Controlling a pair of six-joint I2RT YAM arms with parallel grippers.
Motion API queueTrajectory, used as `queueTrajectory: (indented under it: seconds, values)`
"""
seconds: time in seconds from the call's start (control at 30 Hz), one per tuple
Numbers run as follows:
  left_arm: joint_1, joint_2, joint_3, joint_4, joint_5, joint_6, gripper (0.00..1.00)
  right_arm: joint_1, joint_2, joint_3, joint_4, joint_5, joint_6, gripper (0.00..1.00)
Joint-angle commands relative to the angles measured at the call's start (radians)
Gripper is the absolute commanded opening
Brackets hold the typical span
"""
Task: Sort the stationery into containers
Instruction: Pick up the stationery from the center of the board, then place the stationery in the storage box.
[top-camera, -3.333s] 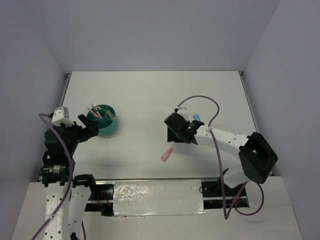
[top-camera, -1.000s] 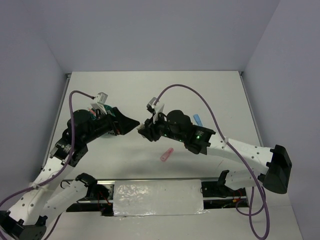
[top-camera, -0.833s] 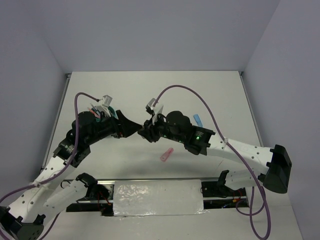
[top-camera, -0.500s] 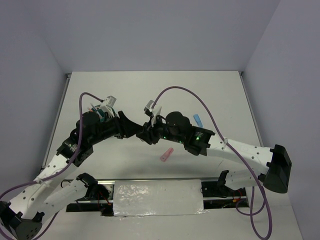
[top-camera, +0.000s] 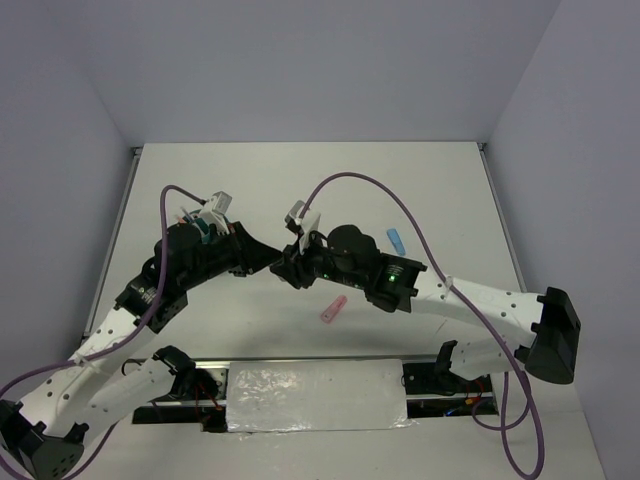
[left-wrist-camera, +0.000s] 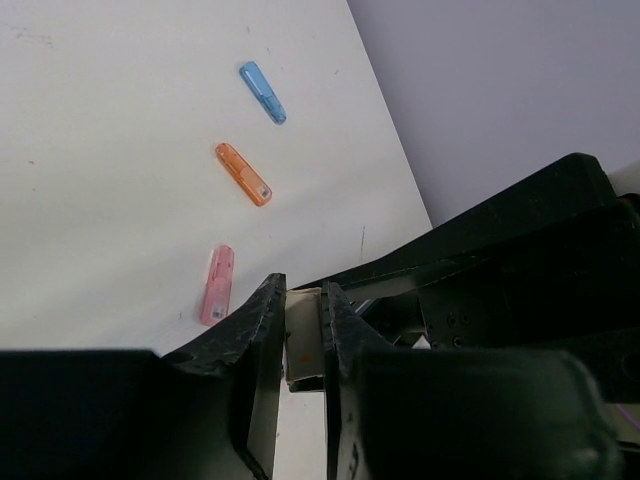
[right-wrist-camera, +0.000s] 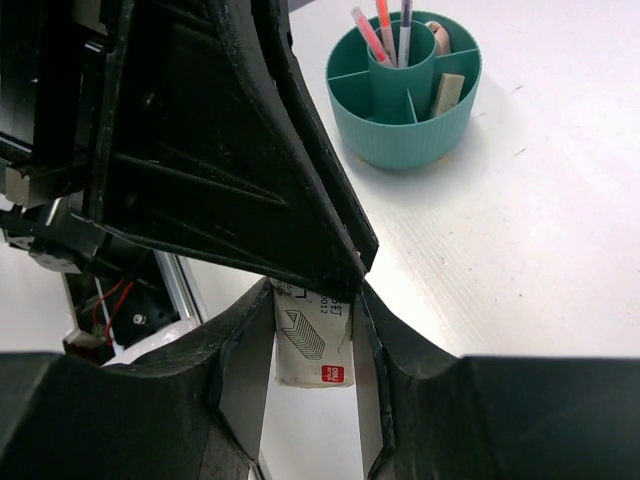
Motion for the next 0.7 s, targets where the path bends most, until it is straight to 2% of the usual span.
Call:
queueTrajectory:
  seconds: [0.0,0.03,0.07,0.1,0.13,0.17,0.3,0.4,0.43,0.47,0.63,0.67]
  values:
    - [-0.01,-0.012,0.019,-0.013,0.025,0.009,0.18,0.001,0.017,0.066,0.059,0.078,-0.036,0.04]
    - [-0.012,-0.011,0.03,-0.023,0.016,0.022,0.25,0.001,0.018,0.064,0.062,0.079,-0.039,0.04]
    - [-0.01,-0.009,0.033,-0.03,0.016,0.025,0.24,0.002,0.017,0.063,0.067,0.081,-0.04,0.04]
    - [-0.012,-0.009,0.033,-0.034,0.016,0.028,0.19,0.001,0.014,0.057,0.07,0.081,-0.042,0.04]
    - [-0.01,-0.011,0.033,-0.033,0.019,0.031,0.07,0.001,0.012,0.055,0.076,0.081,-0.045,0.04]
    - [-0.01,-0.011,0.033,-0.031,0.023,0.033,0.0,0.001,0.009,0.052,0.079,0.079,-0.048,0.04]
    - [-0.012,-0.011,0.033,-0.022,0.043,0.043,0.0,0.001,-0.003,0.037,0.088,0.032,-0.068,0.05]
    - [-0.012,-0.017,0.059,-0.034,0.036,0.072,0.0,-0.001,-0.006,0.018,0.104,-0.013,-0.072,0.23]
    - [-0.01,-0.02,0.077,-0.051,0.014,0.082,0.0,-0.001,-0.006,0.011,0.121,-0.013,-0.071,0.44]
    - [-0.01,-0.027,0.086,-0.065,-0.001,0.094,0.0,-0.001,-0.006,-0.005,0.131,-0.01,-0.063,0.54]
    - [-0.012,-0.054,0.146,-0.154,-0.16,0.109,0.0,-0.012,0.012,-0.003,0.139,0.005,-0.051,0.62]
    - [-0.01,-0.055,0.155,-0.192,-0.186,0.112,0.0,-0.015,0.015,0.0,0.135,0.01,-0.046,0.87]
